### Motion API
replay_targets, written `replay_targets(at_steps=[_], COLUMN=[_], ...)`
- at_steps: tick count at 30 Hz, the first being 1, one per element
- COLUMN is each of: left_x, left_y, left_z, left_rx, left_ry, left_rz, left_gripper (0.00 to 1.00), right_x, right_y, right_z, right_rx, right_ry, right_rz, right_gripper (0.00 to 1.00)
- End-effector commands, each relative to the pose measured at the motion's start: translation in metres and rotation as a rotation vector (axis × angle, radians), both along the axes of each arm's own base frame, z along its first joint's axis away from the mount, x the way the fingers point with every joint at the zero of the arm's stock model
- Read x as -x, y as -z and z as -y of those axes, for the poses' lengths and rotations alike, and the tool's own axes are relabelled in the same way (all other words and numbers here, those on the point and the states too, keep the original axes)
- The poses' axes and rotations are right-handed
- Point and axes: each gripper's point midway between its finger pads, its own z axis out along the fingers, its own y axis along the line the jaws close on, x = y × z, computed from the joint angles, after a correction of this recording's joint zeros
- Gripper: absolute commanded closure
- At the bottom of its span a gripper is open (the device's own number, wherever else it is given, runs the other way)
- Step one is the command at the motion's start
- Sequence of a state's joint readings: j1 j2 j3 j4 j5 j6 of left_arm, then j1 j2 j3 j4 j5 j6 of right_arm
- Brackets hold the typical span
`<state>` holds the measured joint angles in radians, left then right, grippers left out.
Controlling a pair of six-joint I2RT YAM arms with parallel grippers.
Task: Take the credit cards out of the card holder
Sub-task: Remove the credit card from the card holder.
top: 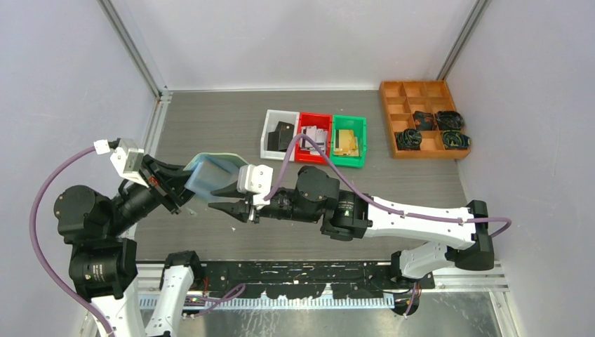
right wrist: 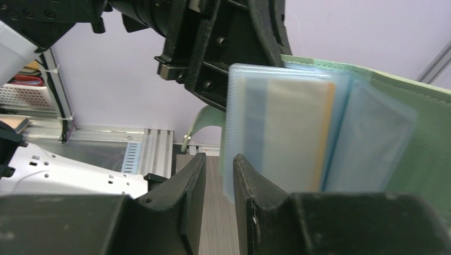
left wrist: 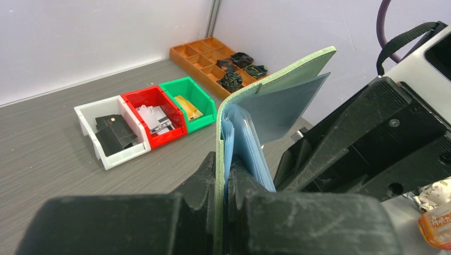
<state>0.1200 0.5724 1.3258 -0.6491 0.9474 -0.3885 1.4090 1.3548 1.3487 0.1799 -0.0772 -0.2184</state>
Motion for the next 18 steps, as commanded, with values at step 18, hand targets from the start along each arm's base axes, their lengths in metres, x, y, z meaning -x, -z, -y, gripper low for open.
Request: replay_targets(at_steps=[18], left_x=[0.006], left_y=[-0.018], left_z=[0.002], left_rx=[-0.009], left_ry=[0.014], left_rz=[0.055], left_gripper=[1.0], right_x=[-0.057], right_y=[-0.034], right_z=[0.012], right_rx=[-0.127], right_ry=[0.454], right_rz=[0.168], right_gripper=[0.67])
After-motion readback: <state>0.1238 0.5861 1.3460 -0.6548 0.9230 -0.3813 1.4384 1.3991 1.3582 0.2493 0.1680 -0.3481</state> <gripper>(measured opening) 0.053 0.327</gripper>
